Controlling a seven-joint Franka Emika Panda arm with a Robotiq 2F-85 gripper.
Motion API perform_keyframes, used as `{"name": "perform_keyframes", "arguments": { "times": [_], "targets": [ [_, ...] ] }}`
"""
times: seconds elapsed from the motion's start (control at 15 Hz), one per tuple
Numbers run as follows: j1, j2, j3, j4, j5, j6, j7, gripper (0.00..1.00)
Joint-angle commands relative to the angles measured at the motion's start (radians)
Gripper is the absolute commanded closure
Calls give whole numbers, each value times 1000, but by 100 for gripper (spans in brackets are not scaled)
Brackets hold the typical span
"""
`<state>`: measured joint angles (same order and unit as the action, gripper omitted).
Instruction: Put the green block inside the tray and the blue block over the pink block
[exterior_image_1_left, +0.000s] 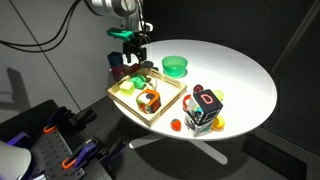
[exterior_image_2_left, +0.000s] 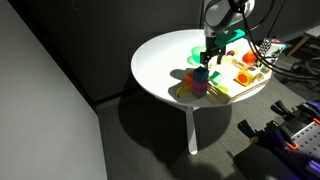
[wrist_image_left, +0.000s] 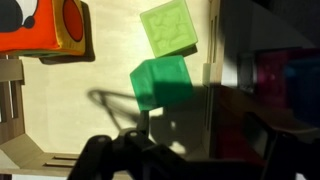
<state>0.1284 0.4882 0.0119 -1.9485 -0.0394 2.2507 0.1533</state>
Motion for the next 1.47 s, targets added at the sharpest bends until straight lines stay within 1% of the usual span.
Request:
{"name": "perform_keyframes", "arguments": {
  "times": [0.0,0.47,0.8,1.13,1.4],
  "targets": [
    [6,-72,16,-54,-16,28,-16,0],
    [43,-169,33,-86,-36,78,5,0],
    [39,-262,57,-136,4,52,11,0],
    [46,-370,77,-211,0,48,53,0],
    [40,-439,101,-251,44,-25,57,0]
  ]
}}
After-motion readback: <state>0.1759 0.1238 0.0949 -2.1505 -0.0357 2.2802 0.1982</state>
